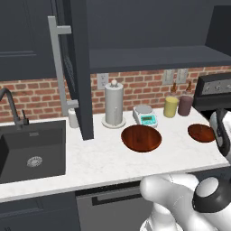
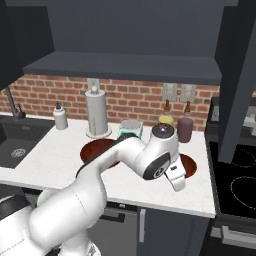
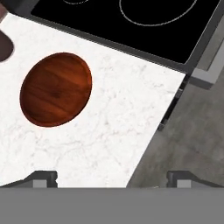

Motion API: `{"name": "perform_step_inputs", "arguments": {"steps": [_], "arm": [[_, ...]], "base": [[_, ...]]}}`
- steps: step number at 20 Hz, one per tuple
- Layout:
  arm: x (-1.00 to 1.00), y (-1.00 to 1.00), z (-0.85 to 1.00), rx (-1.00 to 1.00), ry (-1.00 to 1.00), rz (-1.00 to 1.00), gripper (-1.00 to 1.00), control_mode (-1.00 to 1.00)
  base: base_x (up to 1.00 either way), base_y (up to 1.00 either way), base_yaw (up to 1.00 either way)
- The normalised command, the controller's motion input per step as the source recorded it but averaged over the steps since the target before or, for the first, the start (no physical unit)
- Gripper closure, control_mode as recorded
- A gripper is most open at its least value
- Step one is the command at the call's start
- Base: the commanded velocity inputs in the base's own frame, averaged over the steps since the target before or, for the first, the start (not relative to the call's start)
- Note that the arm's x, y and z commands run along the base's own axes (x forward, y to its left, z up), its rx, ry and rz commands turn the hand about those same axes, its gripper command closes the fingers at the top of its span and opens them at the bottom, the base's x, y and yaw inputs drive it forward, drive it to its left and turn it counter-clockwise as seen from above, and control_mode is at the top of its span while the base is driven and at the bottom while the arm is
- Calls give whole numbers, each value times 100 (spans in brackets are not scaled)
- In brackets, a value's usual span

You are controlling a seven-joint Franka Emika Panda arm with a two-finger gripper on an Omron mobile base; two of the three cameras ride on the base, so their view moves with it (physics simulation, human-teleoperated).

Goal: Pick up the bowls on the counter and stack them on top of one another in the open cabinet. Place the smaller bowl on top of the larger bowl.

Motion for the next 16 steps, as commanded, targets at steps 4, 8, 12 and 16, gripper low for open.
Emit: {"name": "perform_step_inputs", "arguments": {"steps": [4,8,12,16], "arm": [[20,-60,-14,30,0,4,-100,-100],[36,-10,-10,18,0,0,-100,-100],[24,0,-5,7,8,0,-100,-100],[31,9,-37,0,7,0,-100,-100]], "base": [[0,0,0],[0,0,0],[0,0,0],[0,0,0]]}}
